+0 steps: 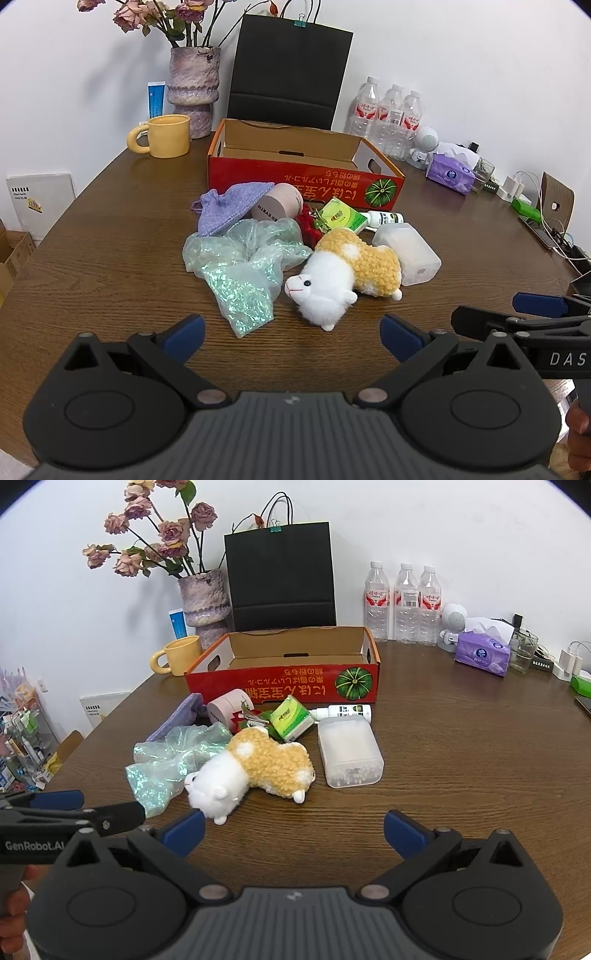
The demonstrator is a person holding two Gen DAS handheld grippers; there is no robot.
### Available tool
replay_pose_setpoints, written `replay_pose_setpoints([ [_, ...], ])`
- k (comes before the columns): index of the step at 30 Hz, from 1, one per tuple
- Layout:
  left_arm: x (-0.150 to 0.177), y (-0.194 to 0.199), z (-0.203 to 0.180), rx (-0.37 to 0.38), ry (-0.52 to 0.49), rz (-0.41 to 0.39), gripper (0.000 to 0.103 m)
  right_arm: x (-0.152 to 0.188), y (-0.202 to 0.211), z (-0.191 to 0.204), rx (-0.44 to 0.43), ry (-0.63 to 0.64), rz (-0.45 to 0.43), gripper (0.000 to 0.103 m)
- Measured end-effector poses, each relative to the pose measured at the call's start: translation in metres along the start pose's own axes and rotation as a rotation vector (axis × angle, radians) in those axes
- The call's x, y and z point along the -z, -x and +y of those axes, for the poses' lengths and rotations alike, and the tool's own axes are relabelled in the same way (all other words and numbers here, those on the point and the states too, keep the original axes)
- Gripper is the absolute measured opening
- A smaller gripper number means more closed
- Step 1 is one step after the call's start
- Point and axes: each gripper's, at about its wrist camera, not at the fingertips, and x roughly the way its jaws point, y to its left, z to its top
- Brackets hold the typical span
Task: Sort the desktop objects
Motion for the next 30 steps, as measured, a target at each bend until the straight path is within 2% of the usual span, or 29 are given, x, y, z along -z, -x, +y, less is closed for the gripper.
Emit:
replay_pose_setpoints([
  [10,0.0,-0.001,0.001,0.003,0.005,0.003,0.103,0.001,-0.002,0.001,-0.002,-0.007,0.003,0.103],
  [12,0.002,-0.009,-0.008,-0.257,-0.28,0.077,0.103,0.001,-0.002,0.001,-0.001,-0.009,0.003,0.103],
  [13,0.001,-0.008,-0.009,-0.26,-0.284,0.076,0.103,0.001,-0.002,0.001,0.0,-0.009,0.003,0.103],
  [14,0.0,-0.006,-0.005,-0.19,-0.206,0.033,0.103,0.001,-0.002,0.001,0.0,-0.01,0.003,0.103],
  [18,0.0,-0.004,-0.003,-0.139,-0.148,0.007,0.103,0.002,-0.002,0.001,0.0,-0.01,0.003,0.103],
  [23,-0.003,-0.005,-0.004,-0.122,-0.126,0.061,0.103,0.002,-0.003,0.001,0.0,-0.013,0.004,0.103],
  [25,0.002,-0.001,-0.007,-0.128,-0.14,-0.09,0.103,0.002,-0.003,0.001,0.0,-0.014,0.005,0.103],
  [27,0.001,-0.003,-0.005,-0.119,-0.118,-0.003,0.103,0.002,-0.003,0.0,0.0,-0.015,0.006,0.103],
  [28,0.0,-0.003,-0.005,-0.118,-0.118,0.0,0.103,0.002,-0.003,0.0,0.0,-0.016,0.007,0.103],
  [30,0.0,-0.005,-0.006,-0.113,-0.106,0.062,0.103,0.002,-0.003,0.0,0.0,-0.016,0.007,0.103],
])
